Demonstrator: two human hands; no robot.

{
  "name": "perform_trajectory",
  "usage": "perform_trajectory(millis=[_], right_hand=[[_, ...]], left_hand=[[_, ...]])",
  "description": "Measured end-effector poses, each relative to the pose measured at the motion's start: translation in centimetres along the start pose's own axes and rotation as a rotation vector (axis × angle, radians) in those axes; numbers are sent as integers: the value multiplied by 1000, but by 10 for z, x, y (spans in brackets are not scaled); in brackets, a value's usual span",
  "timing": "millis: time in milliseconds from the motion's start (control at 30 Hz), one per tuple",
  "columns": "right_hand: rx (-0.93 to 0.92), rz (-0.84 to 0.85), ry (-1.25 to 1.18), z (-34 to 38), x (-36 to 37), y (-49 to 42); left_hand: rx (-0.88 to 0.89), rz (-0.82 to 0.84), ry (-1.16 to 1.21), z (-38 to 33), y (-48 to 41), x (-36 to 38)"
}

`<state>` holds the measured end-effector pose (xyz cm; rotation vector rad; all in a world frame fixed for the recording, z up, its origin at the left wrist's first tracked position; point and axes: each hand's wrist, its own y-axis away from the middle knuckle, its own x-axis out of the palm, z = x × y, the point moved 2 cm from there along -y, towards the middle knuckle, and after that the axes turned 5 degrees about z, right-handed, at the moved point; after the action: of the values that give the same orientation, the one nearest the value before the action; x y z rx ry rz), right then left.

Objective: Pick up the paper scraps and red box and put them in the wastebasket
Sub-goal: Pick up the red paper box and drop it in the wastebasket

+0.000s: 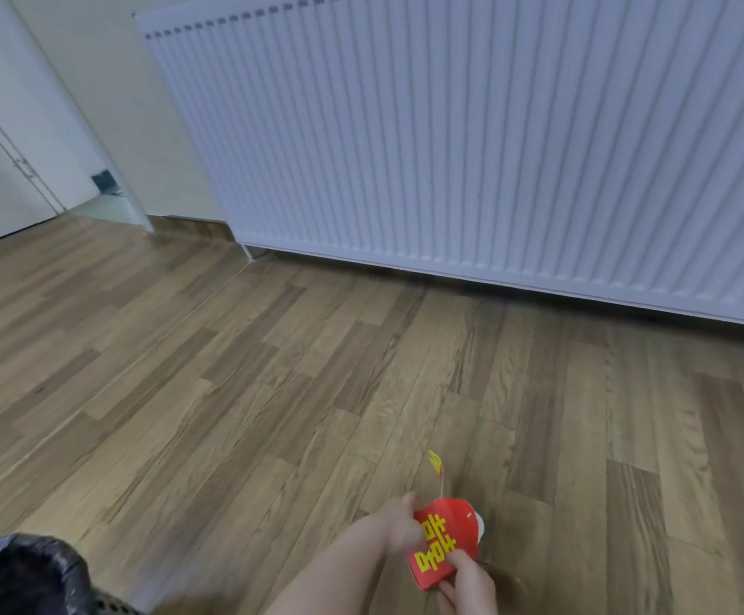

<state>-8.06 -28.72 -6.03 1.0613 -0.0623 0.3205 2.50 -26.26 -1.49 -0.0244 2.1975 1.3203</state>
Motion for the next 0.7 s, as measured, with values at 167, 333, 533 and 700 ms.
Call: perform_trajectory(millis=[167,333,533,700], right_hand=[[-142,105,53,-16,13,14],[-289,243,191,0,62,50],[-449,543,326,21,145,156],[-606,774,455,8,214,231]], left_hand=[[77,-42,-18,10,33,-15],[129,-219,78,45,87,-64],[176,-539,226,100,184,-119],[216,-809,338,157,284,-145]])
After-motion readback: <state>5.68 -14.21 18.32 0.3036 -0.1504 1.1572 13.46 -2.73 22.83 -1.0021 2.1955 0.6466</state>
